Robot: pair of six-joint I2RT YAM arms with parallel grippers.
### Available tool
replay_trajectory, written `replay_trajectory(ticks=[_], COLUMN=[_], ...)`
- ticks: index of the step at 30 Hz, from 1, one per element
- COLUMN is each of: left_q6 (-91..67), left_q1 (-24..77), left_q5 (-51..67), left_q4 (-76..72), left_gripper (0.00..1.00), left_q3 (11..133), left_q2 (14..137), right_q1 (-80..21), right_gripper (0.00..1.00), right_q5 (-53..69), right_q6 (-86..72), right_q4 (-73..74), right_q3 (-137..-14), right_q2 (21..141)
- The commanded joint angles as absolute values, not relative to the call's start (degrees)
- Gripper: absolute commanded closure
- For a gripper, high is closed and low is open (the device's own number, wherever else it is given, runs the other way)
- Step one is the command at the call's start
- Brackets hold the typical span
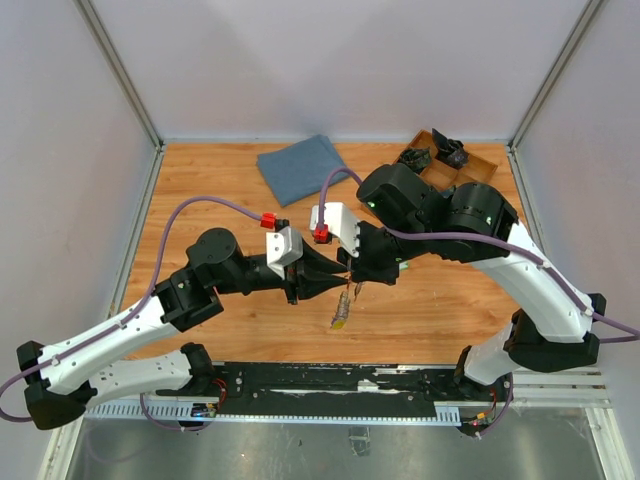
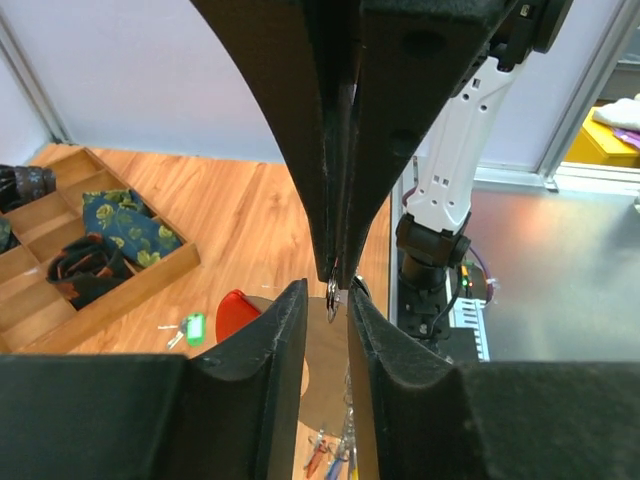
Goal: Put the keys on the keyring
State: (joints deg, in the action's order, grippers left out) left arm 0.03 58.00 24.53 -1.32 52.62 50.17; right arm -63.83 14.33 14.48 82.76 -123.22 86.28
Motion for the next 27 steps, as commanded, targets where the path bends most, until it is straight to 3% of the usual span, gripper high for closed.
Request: replay_trajectory(ticks=[1,19,21,24,27], left_q6=[1.04,1.49,1.57,1.61,1.63], left_q1=[58.46,58.44,58.50,58.48,58.49], left_q5=[26.24,27.24,27.06,26.95,26.48], left_q4=[-1.98,-1.18,-0.98,-0.97,-1.06], left_gripper=[0.75,0.83,0.86,0.99,1.00], left_q3=[54.62,55.28,55.16,55.32,55.42], left_q2=[50.33,51.69,51.53,51.42,51.33], right_q1=[-64.68,-64.78,-64.78,-64.75,-64.78], right_gripper=[1.00,1.00,1.00,1.00,1.00], right_q5=[13.80,14.54,14.68,14.77,14.66], right_q6=[13.66,13.68,13.71,13.69,13.49], right_q4=[84.05,80.56,80.49,80.36,79.72], right_q3=[-125.24,-122.92,-122.73,-122.26,-121.87], right_q2=[86.30,85.36,85.35,85.43,85.28])
